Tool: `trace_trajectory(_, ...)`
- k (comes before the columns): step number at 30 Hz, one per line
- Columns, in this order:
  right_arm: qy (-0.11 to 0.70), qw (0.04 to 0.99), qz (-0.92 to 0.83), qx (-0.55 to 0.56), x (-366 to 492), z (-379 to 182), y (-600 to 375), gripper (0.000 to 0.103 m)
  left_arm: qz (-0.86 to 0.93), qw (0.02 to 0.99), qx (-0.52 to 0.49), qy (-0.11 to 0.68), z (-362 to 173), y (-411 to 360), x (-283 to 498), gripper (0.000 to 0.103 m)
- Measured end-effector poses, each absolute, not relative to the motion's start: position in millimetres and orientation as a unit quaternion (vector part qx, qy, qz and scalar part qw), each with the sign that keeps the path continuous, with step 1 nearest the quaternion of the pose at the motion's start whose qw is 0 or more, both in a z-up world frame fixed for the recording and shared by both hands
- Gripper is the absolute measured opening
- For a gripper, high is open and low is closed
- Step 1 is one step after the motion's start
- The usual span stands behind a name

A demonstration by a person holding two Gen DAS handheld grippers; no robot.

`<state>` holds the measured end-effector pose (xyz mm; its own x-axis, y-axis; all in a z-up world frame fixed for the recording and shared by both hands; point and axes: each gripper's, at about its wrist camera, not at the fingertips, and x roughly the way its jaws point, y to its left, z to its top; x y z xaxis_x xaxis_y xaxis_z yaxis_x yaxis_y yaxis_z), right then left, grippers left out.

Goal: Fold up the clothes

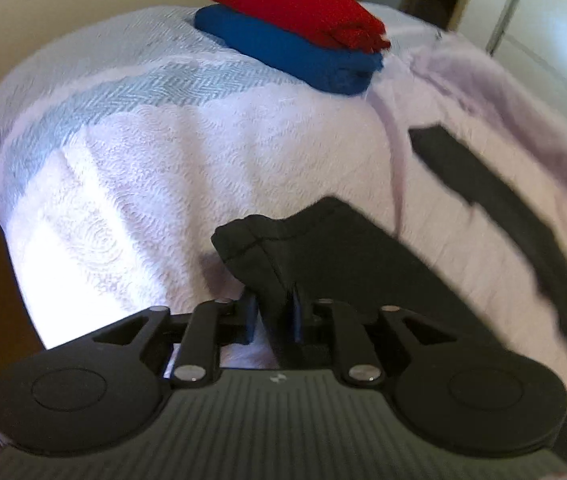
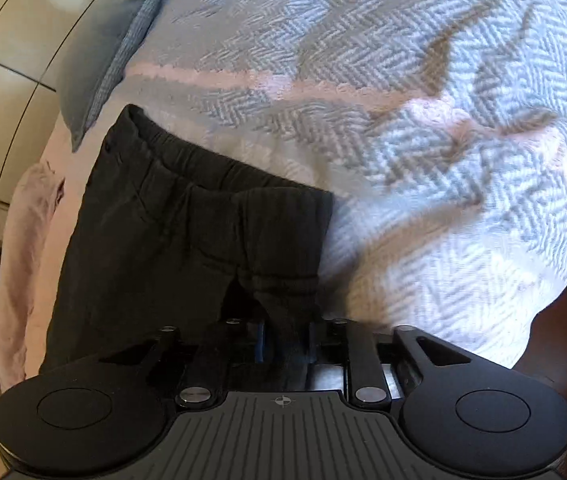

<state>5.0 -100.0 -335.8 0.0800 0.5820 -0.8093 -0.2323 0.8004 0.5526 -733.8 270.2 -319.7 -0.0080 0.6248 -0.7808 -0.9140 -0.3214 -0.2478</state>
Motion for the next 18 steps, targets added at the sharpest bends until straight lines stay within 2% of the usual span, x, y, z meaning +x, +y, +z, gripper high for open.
trace_trajectory(2, 0.620, 0.718, 0.282, 0.141, 7.6, -337.7, -96.8, 0.025, 0.683, 0.550, -0.453, 0.160, -323.2, 277.1, -735.6, 0.029)
trace_trajectory(4, 0.623, 0.717, 0.279, 0.144, 8.7, -339.0, -95.1, 0.026, 0.679, 0.539, -0.473, 0.157, -327.7, 283.3, -737.3, 0.005)
trace_trajectory(6, 0.624, 0.718, 0.269, 0.152, 5.8, -338.5, -97.5, 0.025, 0.671, 0.562, -0.464, 0.140, -316.4, 289.3, -734.3, 0.006)
trace_trajectory(9, 0.626, 0.719, 0.253, 0.164, 1.6, -337.8, -101.2, 0.025, 0.646, 0.637, -0.409, 0.092, -272.7, 286.7, -725.2, 0.006)
trace_trajectory(12, 0.626, 0.721, 0.252, 0.157, -4.7, -334.6, -99.0, 0.025, 0.632, 0.707, -0.306, 0.087, -237.5, 270.3, -732.0, 0.008)
trace_trajectory(18, 0.621, 0.731, 0.253, 0.130, -25.9, -336.9, -94.0, 0.024, 0.675, 0.628, -0.328, 0.207, -312.3, 262.9, -749.4, 0.011)
